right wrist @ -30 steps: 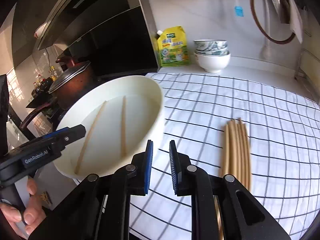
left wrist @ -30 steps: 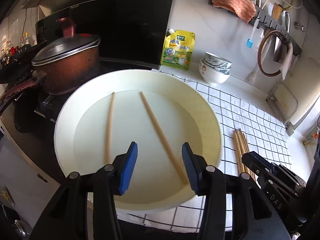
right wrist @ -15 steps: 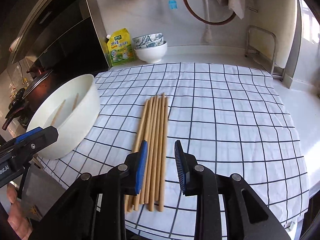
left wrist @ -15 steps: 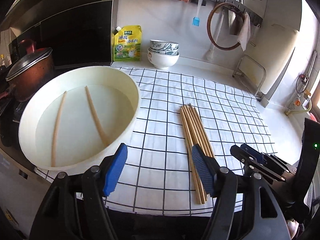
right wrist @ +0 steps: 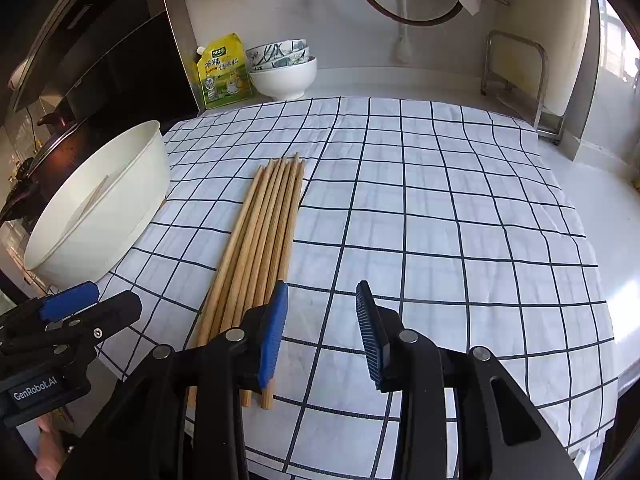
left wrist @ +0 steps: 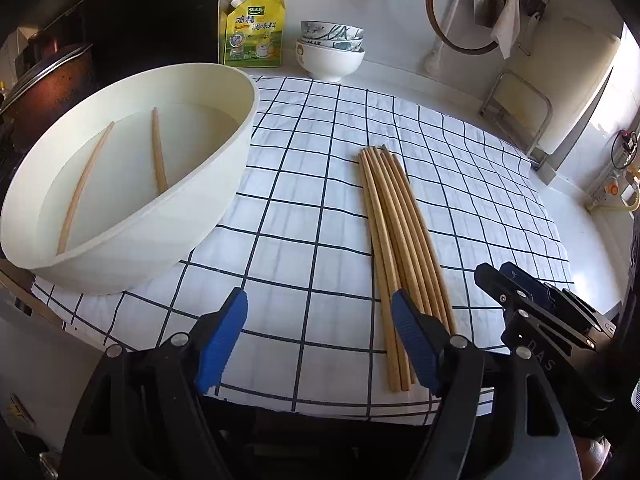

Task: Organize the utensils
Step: 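Move both open tools back to the chopstick pile on the cloth, then close the left tool on a chopstick while the right tool grasps another, then carry the left tool's chopstick into the basin while the right tool carries its own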

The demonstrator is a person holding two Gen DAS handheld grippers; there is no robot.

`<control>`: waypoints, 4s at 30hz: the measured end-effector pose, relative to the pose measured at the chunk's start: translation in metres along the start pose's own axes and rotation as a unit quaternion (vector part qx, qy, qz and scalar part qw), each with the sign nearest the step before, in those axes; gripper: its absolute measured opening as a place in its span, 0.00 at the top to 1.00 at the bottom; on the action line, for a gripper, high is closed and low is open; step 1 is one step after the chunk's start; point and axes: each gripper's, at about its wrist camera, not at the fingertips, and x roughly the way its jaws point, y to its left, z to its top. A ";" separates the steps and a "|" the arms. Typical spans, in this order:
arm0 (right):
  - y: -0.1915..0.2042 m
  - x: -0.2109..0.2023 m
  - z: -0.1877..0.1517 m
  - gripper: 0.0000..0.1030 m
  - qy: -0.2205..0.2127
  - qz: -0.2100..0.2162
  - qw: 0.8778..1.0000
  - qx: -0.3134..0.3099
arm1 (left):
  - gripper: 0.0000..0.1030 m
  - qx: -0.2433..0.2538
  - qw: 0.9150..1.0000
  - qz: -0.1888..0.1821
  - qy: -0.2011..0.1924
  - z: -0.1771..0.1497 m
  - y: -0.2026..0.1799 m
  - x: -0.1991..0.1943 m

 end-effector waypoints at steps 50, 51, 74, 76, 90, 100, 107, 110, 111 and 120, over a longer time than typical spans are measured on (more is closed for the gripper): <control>-0.018 0.018 -0.001 0.66 0.026 -0.021 0.999 -0.013 | 0.22 0.006 0.999 0.011 0.031 0.000 -0.017 0.042; -0.017 0.018 -0.001 0.66 0.025 -0.020 0.999 -0.014 | 0.22 0.008 0.999 0.013 0.032 0.000 -0.018 0.043; -0.010 0.033 0.010 0.60 0.030 -0.039 0.998 -0.037 | 0.17 0.022 0.997 0.072 0.028 0.017 -0.019 0.067; -0.009 0.037 0.013 0.60 0.030 -0.043 0.998 -0.039 | 0.17 0.022 0.997 0.073 0.026 0.020 -0.020 0.069; 0.009 0.046 0.015 0.94 0.027 -0.047 0.995 -0.080 | 0.77 0.049 0.998 0.043 0.023 0.025 -0.033 0.067; -0.006 0.033 0.015 0.94 0.025 -0.001 1.000 -0.015 | 0.93 0.020 0.998 -0.020 0.052 0.023 -0.023 0.058; 0.001 0.012 0.024 0.94 0.003 0.020 1.000 -0.007 | 0.93 0.021 0.998 -0.045 0.032 0.031 -0.023 0.032; 0.010 0.003 0.035 0.94 -0.010 0.030 0.999 -0.009 | 0.93 0.020 0.998 -0.052 0.013 0.041 -0.018 0.015; 0.014 -0.001 0.040 0.94 -0.015 0.036 0.999 -0.009 | 0.93 0.020 0.998 -0.053 0.005 0.045 -0.016 0.009; 0.088 -0.009 0.091 0.94 -0.053 0.098 0.992 -0.053 | 0.93 -0.017 0.996 -0.012 -0.082 0.090 0.043 -0.045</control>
